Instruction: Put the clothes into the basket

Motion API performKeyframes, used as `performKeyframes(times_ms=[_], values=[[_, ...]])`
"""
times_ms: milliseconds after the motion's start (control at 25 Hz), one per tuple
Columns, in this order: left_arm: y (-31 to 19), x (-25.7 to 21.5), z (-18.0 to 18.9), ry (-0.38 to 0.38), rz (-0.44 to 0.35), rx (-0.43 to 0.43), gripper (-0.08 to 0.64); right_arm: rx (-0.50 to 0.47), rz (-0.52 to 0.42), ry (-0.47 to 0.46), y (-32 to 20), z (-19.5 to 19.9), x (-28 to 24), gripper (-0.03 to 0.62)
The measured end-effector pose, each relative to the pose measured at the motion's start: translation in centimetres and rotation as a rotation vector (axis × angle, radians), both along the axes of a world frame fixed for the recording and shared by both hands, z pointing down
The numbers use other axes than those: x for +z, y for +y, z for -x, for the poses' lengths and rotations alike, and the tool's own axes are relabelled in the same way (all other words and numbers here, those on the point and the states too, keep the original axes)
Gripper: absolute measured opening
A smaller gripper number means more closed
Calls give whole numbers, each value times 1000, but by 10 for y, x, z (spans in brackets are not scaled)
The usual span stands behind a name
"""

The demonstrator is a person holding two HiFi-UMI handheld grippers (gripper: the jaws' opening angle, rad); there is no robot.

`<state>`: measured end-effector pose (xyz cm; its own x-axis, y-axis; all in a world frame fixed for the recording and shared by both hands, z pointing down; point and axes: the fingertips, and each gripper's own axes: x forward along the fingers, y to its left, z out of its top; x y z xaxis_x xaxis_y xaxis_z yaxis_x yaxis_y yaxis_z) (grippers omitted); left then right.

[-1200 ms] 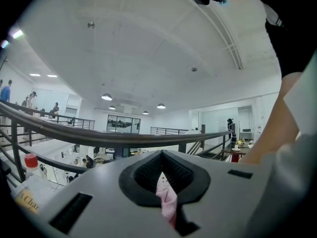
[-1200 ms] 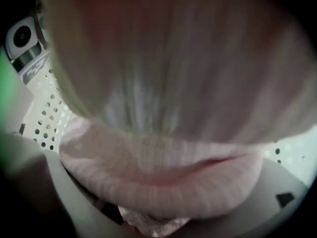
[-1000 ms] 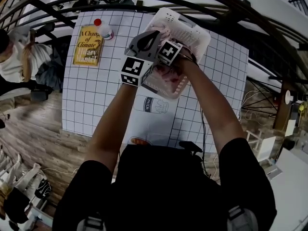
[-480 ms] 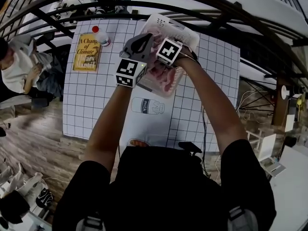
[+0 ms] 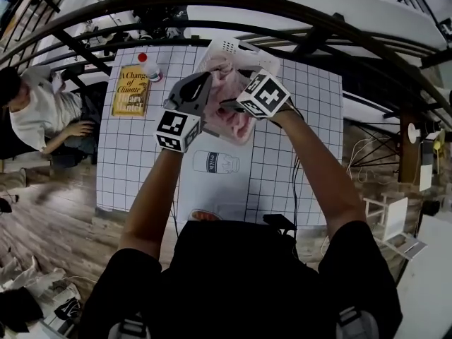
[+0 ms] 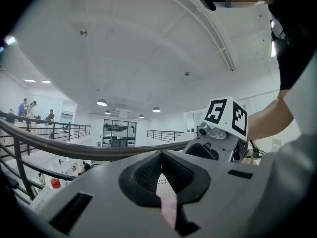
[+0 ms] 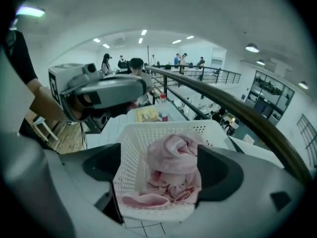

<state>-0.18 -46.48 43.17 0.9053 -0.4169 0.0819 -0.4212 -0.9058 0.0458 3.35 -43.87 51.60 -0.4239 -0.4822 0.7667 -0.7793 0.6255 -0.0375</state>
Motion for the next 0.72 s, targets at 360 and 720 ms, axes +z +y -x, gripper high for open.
performKeyframes(times_ms=[360,720], values=[[79,-42,26,53,4,68,3,121,-389,-261,71,14,-109,488],[171,-77,38,83,33,151,3,108,-550,-405,167,36,-163,483]])
